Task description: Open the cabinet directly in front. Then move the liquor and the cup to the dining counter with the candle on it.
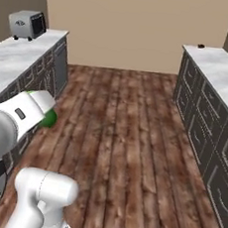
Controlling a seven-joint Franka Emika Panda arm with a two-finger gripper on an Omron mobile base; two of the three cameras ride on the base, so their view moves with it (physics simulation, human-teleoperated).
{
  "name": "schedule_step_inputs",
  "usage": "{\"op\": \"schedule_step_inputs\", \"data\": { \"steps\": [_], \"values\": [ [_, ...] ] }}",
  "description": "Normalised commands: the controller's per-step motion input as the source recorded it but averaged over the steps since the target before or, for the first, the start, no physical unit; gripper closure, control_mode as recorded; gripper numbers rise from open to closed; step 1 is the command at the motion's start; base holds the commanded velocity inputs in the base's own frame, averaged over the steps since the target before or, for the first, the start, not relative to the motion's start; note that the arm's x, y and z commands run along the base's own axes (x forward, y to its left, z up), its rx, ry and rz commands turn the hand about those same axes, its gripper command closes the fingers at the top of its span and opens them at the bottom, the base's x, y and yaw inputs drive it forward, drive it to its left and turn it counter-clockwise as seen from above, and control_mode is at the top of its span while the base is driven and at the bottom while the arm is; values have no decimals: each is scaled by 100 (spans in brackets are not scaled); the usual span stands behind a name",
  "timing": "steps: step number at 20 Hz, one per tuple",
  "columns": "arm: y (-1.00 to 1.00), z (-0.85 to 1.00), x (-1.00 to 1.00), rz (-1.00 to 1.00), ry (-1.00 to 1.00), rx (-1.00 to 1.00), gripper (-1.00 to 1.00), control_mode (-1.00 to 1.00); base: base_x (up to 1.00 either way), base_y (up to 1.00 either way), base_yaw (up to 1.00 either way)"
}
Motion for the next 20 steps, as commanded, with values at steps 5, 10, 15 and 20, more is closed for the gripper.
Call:
{"op": "schedule_step_inputs", "data": {
  "steps": [5, 10, 15, 20],
  "values": [
    [0, 0, 0, 0, 0, 0, 100, 100, 94, 26, -26],
    [0, 0, 0, 0, 0, 0, 100, 100, 93, 18, -25],
    [0, 0, 0, 0, 0, 0, 100, 100, 93, 2, -28],
    [0, 0, 0, 0, 0, 0, 100, 100, 76, -4, -35]
  ]
}}
